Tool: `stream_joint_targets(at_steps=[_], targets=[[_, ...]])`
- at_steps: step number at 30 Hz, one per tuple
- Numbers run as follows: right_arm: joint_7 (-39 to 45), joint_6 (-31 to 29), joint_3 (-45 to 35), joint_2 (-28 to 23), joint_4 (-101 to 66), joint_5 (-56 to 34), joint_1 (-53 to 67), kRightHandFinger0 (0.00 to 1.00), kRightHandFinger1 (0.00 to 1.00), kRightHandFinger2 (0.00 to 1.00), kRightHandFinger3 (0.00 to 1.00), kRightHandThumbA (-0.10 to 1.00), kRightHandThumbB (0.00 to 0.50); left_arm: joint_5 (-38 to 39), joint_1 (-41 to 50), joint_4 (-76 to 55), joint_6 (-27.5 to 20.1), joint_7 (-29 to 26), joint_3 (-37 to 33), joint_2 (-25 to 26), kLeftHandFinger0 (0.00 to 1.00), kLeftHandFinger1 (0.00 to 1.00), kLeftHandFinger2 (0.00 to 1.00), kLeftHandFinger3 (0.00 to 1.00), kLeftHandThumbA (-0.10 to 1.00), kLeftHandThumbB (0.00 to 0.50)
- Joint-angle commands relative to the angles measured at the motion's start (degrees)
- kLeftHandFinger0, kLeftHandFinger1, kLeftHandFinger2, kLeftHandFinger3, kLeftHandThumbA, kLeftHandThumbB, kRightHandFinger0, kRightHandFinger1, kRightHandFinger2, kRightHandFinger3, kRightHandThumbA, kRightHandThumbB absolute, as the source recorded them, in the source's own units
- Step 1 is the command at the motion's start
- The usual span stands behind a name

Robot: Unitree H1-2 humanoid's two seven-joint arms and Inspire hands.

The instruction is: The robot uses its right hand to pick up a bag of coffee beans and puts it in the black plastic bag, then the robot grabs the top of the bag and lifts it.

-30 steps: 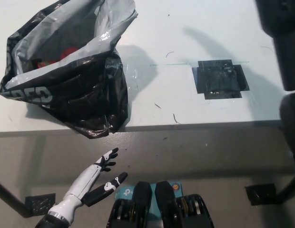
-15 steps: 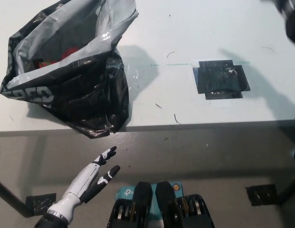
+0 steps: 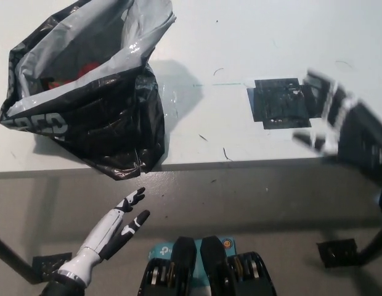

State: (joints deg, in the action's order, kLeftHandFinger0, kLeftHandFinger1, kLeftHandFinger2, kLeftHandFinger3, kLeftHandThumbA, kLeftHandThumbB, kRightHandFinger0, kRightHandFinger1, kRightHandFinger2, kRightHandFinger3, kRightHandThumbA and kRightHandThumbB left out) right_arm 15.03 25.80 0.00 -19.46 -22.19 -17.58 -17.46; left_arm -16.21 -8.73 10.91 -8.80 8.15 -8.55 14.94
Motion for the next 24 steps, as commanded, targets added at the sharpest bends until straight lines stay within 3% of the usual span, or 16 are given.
stream_joint_targets(at_steps=[1, 5, 7, 8, 9, 10, 14, 24], targets=[[-0.5, -18.2, -1.9, 5.6, -20.5, -2.1, 14.5, 1.00, 1.00, 1.00, 1.00, 1.00, 0.410, 6.3, -4.4, -2.1, -2.0, -0.5, 4.4, 0.9, 1.00, 1.00, 1.00, 1.00, 1.00, 0.232], [-1.2, -24.3, -1.5, 8.9, -9.9, 3.1, 16.3, 1.00, 1.00, 1.00, 1.00, 1.00, 0.365, 6.7, -3.2, -1.8, -2.8, -0.4, 4.7, 0.6, 1.00, 1.00, 1.00, 1.00, 1.00, 0.244], [-1.8, -28.6, -1.2, 9.7, -2.5, 6.3, 15.5, 1.00, 1.00, 1.00, 1.00, 1.00, 0.286, 6.8, -2.7, -1.8, -3.3, -0.3, 4.8, 0.5, 1.00, 1.00, 1.00, 1.00, 1.00, 0.235], [-2.0, -29.7, -1.0, 9.8, -0.6, 7.5, 15.3, 1.00, 1.00, 1.00, 1.00, 1.00, 0.286, 6.8, -2.6, -1.8, -3.4, -0.3, 4.8, 0.5, 1.00, 1.00, 1.00, 1.00, 1.00, 0.235], [-3.1, -32.3, -0.6, 10.4, 5.3, 10.0, 15.3, 1.00, 1.00, 1.00, 1.00, 1.00, 0.177, 6.7, -1.7, -2.1, -3.6, -0.3, 4.7, 0.6, 1.00, 1.00, 1.00, 1.00, 1.00, 0.232], [-3.5, -33.4, -0.5, 10.6, 7.5, 10.8, 15.3, 1.00, 1.00, 1.00, 1.00, 1.00, 0.152, 6.7, -1.4, -2.2, -3.7, -0.2, 4.6, 0.5, 1.00, 1.00, 1.00, 1.00, 1.00, 0.232], [-7.5, -36.4, 0.2, 12.0, 19.7, 15.1, 14.4, 1.00, 1.00, 1.00, 1.00, 1.00, 0.200, 6.4, -0.5, -1.9, -3.7, -0.3, 4.5, 0.3, 1.00, 1.00, 1.00, 1.00, 1.00, 0.237], [-6.6, -36.8, 0.2, 12.1, 25.1, 14.4, 14.8, 1.00, 1.00, 1.00, 1.00, 1.00, 0.175, 5.2, 2.0, -3.2, -3.4, -0.8, 4.6, 0.3, 1.00, 1.00, 1.00, 1.00, 1.00, 0.218]])
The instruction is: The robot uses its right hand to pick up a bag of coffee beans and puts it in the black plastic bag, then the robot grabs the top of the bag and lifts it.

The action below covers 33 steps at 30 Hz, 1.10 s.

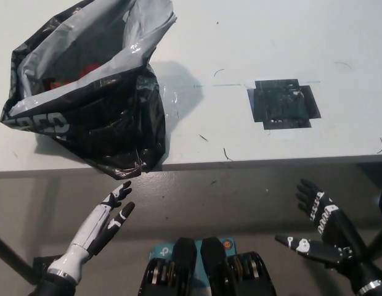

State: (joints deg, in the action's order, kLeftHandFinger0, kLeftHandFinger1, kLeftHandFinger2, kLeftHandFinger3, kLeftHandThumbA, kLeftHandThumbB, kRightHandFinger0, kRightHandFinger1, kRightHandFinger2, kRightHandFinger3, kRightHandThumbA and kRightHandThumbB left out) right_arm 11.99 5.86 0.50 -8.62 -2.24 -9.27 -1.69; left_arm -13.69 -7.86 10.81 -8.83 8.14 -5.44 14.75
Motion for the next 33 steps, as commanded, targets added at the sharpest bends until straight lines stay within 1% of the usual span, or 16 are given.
stream_joint_targets(at_steps=[1, 4, 5, 6, 8, 10, 11, 13, 15, 18, 23, 25, 27, 29, 31, 33], targets=[[-3.6, -17.1, -0.2, 1.3, 5.4, 6.3, -0.9, 1.00, 1.00, 1.00, 1.00, 1.00, 0.175, 2.4, 1.3, -3.2, -3.4, -0.8, 1.4, 0.6, 1.00, 1.00, 1.00, 1.00, 1.00, 0.217], [-3.0, -17.1, 0.2, 1.6, 6.4, 5.9, -0.9, 1.00, 1.00, 1.00, 1.00, 1.00, 0.158, 2.2, 2.1, -3.7, -3.2, -1.0, 1.6, 0.7, 1.00, 1.00, 1.00, 1.00, 1.00, 0.204], [-3.0, -17.2, 0.2, 1.6, 6.5, 6.0, -0.9, 1.00, 1.00, 1.00, 1.00, 1.00, 0.158, 2.2, 2.2, -3.7, -3.3, -1.1, 1.6, 0.7, 1.00, 1.00, 1.00, 1.00, 1.00, 0.203], [-2.6, -17.4, 0.3, 1.7, 6.5, 5.7, -0.9, 1.00, 1.00, 1.00, 1.00, 1.00, 0.143, 2.4, 2.4, -3.8, -3.1, -1.0, 1.8, 0.7, 1.00, 1.00, 1.00, 1.00, 1.00, 0.209], [-1.9, -18.2, 0.7, 2.2, 6.9, 5.0, -0.6, 1.00, 1.00, 1.00, 1.00, 0.98, 0.143, 2.5, 3.0, -4.5, -2.4, -1.0, 2.0, 0.7, 1.00, 1.00, 1.00, 1.00, 1.00, 0.218], [-2.0, -18.6, 0.8, 2.4, 7.1, 5.2, -0.6, 1.00, 1.00, 1.00, 1.00, 0.96, 0.148, 1.9, 3.3, -4.6, -2.5, -1.3, 2.0, 0.8, 1.00, 1.00, 1.00, 1.00, 1.00, 0.212], [-2.2, -18.5, 1.0, 2.3, 7.0, 5.7, -0.6, 1.00, 1.00, 1.00, 1.00, 0.97, 0.151, 1.9, 3.3, -4.3, -2.9, -1.2, 2.0, 0.9, 1.00, 1.00, 1.00, 1.00, 1.00, 0.198], [-2.2, -18.5, 1.1, 2.3, 6.9, 6.0, -0.7, 1.00, 1.00, 1.00, 1.00, 0.97, 0.155, 2.1, 3.2, -4.2, -2.9, -1.1, 2.0, 0.9, 1.00, 1.00, 1.00, 1.00, 1.00, 0.199], [-2.2, -18.7, 1.0, 2.3, 6.8, 6.1, -0.9, 1.00, 1.00, 1.00, 1.00, 0.97, 0.147, 1.9, 3.1, -4.6, -1.9, -1.1, 2.2, 0.8, 1.00, 1.00, 1.00, 1.00, 1.00, 0.205], [-2.0, -18.6, 1.1, 2.3, 6.7, 6.2, -1.2, 1.00, 1.00, 1.00, 1.00, 0.96, 0.139, 1.7, 3.1, -5.0, -1.6, -1.2, 2.5, 0.9, 1.00, 1.00, 1.00, 1.00, 1.00, 0.194], [-2.0, -19.1, 1.0, 2.0, 7.0, 6.5, -1.6, 1.00, 1.00, 1.00, 1.00, 0.95, 0.153, 1.2, 2.5, -4.8, -2.3, -1.3, 2.5, 0.7, 1.00, 1.00, 1.00, 1.00, 1.00, 0.186], [-2.2, -19.4, 0.9, 1.7, 7.1, 7.2, -2.1, 1.00, 1.00, 1.00, 1.00, 0.95, 0.158, 1.1, 1.7, -4.5, -2.0, -1.2, 2.4, 0.7, 1.00, 1.00, 1.00, 1.00, 1.00, 0.175], [-2.2, -19.8, 0.8, 1.6, 7.5, 7.2, -2.5, 1.00, 1.00, 1.00, 1.00, 0.94, 0.157, 1.1, 1.4, -4.7, -1.4, -1.1, 2.5, 0.7, 1.00, 1.00, 1.00, 1.00, 1.00, 0.177], [-2.0, -19.8, 0.9, 1.5, 7.7, 7.2, -2.8, 1.00, 1.00, 1.00, 1.00, 0.94, 0.168, 0.8, 1.3, -5.4, -0.8, -1.2, 2.6, 0.7, 1.00, 1.00, 1.00, 1.00, 1.00, 0.181], [-1.9, -19.8, 1.0, 1.4, 7.8, 7.2, -2.9, 1.00, 1.00, 1.00, 1.00, 0.94, 0.171, 1.0, 1.3, -5.5, -0.7, -1.1, 2.6, 0.7, 1.00, 1.00, 1.00, 1.00, 1.00, 0.174], [-1.7, -20.4, 1.3, 1.3, 7.6, 7.6, -2.2, 1.00, 1.00, 1.00, 1.00, 0.93, 0.166, 0.8, 2.1, -6.0, -0.9, -1.0, 2.6, 0.8, 1.00, 1.00, 1.00, 1.00, 0.99, 0.150]])
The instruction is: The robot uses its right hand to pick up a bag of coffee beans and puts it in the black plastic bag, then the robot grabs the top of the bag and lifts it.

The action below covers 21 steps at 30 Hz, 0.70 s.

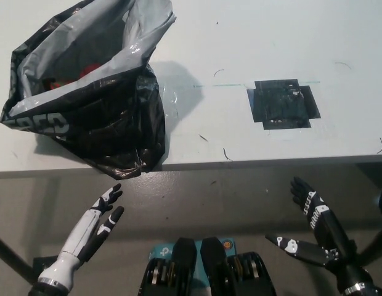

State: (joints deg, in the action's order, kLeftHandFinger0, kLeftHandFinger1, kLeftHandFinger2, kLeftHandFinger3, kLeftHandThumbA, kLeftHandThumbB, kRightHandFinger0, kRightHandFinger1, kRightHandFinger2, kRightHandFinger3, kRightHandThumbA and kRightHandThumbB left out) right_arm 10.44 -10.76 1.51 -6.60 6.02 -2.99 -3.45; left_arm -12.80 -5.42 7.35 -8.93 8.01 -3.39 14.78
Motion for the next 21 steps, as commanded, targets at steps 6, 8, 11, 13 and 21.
stream_joint_targets(at_steps=[6, 8, 11, 13, 21], targets=[[-0.6, -4.3, 0.9, -0.8, -1.6, 3.1, 0.8, 1.00, 1.00, 1.00, 1.00, 0.88, 0.143, -0.8, 1.0, -3.6, -0.9, -1.0, 0.4, 0.8, 1.00, 1.00, 1.00, 1.00, 0.95, 0.129], [-0.9, -3.2, 0.9, -0.9, -2.1, 3.8, 0.4, 1.00, 1.00, 1.00, 1.00, 0.87, 0.130, -1.0, 0.4, -3.3, -0.6, -1.2, 0.4, 0.7, 1.00, 1.00, 1.00, 1.00, 0.94, 0.139], [-0.8, -2.4, 0.8, -1.1, -2.7, 4.1, 0.7, 1.00, 1.00, 1.00, 1.00, 0.86, 0.121, -1.1, 0.2, -3.1, -0.2, -1.2, 0.3, 0.3, 1.00, 1.00, 1.00, 1.00, 0.94, 0.145], [-0.8, -2.8, 0.8, -1.0, -2.6, 4.2, 0.7, 1.00, 1.00, 1.00, 1.00, 0.82, 0.112, -1.0, 0.2, -3.1, -0.3, -1.0, 0.2, 0.5, 1.00, 1.00, 1.00, 1.00, 0.93, 0.131], [-1.4, -2.2, 0.6, -0.5, -3.2, 5.0, 1.1, 1.00, 1.00, 1.00, 1.00, 0.84, 0.104, -1.0, 0.0, -2.6, -0.9, -1.1, 0.3, 0.7, 1.00, 1.00, 1.00, 1.00, 0.91, 0.117]])
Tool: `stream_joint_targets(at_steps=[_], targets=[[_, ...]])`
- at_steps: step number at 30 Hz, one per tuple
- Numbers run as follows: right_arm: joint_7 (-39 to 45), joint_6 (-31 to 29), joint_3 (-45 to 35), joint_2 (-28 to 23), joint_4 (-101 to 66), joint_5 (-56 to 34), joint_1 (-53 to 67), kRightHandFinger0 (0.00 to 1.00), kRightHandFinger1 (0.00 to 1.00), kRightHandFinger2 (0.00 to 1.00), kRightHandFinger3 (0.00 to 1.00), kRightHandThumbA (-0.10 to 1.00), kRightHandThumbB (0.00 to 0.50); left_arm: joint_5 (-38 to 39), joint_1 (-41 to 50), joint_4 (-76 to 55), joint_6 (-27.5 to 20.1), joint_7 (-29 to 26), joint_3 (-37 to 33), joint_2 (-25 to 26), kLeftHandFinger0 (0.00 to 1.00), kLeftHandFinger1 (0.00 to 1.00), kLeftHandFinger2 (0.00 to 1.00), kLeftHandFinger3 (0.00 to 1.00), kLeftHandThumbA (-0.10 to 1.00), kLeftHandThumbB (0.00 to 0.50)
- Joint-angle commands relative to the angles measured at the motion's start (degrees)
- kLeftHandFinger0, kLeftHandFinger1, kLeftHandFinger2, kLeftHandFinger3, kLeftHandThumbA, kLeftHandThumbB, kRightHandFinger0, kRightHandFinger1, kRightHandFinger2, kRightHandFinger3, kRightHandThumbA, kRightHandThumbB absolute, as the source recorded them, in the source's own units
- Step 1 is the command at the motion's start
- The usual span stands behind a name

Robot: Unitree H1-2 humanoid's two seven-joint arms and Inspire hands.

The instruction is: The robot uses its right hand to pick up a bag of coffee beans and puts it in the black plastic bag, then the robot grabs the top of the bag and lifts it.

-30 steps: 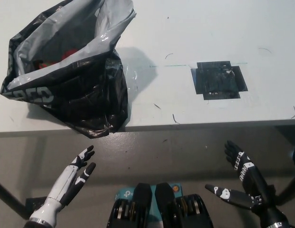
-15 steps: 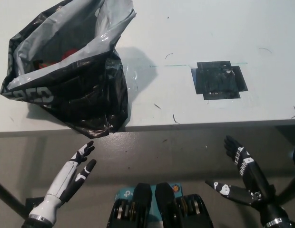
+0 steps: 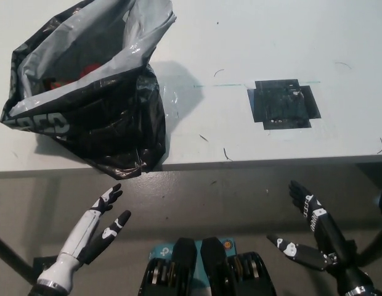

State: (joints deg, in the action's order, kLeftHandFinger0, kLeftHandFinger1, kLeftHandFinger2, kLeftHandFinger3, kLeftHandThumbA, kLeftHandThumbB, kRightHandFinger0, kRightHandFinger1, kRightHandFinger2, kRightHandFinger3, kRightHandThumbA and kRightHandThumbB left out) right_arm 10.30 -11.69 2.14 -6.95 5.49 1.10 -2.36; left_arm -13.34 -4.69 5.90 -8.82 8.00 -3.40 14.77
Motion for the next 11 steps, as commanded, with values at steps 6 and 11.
stream_joint_targets(at_steps=[6, 11], targets=[[-1.0, -0.8, -0.1, -0.2, -3.0, 0.9, -0.4, 1.00, 1.00, 1.00, 1.00, 0.83, 0.114, -0.4, -1.3, -1.2, -0.1, -0.5, 0.1, 0.8, 1.00, 1.00, 1.00, 1.00, 0.91, 0.126], [-0.8, -0.5, 0.1, -0.1, -3.0, 1.1, -0.5, 1.00, 1.00, 1.00, 1.00, 0.84, 0.116, -0.8, -1.6, -1.1, 0.3, 1.0, -0.9, 1.7, 1.00, 1.00, 1.00, 1.00, 0.97, 0.114]])
